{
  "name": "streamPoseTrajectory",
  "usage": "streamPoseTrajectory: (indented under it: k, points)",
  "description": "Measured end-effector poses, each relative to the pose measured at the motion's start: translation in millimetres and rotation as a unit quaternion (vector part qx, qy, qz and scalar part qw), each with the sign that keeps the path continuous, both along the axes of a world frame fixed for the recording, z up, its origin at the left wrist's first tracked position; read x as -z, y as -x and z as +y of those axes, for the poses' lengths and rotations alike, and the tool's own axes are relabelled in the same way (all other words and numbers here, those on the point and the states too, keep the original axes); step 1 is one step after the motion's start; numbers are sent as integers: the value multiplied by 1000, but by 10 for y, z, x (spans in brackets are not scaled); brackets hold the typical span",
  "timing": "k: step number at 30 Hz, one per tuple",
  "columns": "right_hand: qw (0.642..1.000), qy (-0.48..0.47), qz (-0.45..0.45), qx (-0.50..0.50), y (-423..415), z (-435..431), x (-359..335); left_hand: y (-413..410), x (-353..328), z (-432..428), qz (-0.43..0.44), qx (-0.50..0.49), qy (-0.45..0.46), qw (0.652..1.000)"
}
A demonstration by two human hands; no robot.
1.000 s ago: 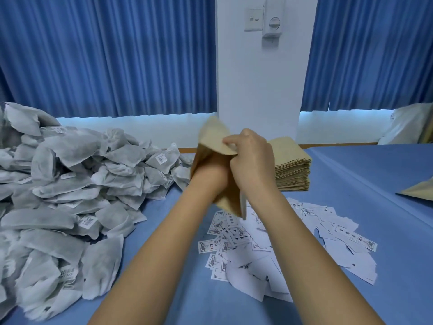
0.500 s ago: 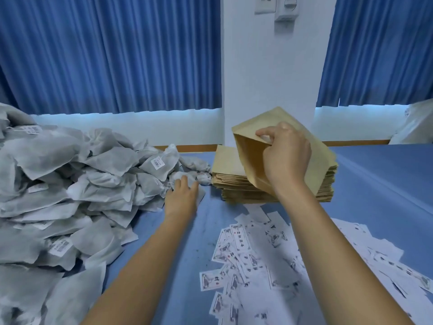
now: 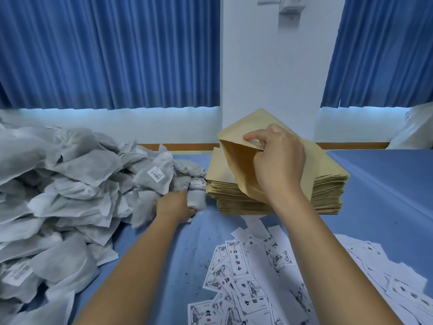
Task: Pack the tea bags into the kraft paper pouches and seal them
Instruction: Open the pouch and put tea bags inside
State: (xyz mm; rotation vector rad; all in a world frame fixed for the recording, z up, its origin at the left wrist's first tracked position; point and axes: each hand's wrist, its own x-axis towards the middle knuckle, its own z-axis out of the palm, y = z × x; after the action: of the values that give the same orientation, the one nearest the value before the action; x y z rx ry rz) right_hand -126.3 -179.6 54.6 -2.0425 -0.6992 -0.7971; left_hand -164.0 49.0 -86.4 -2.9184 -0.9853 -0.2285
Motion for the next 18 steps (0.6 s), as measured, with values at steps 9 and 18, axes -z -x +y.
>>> streamPoseTrajectory:
  k: [9, 18]
  points:
    - [1000, 15, 12, -10, 358, -164, 27, 542, 61, -751, -41, 116, -67, 990]
    - [998, 36, 36, -38, 656, -345, -37, 1090, -535, -1772, -470, 466, -210, 720]
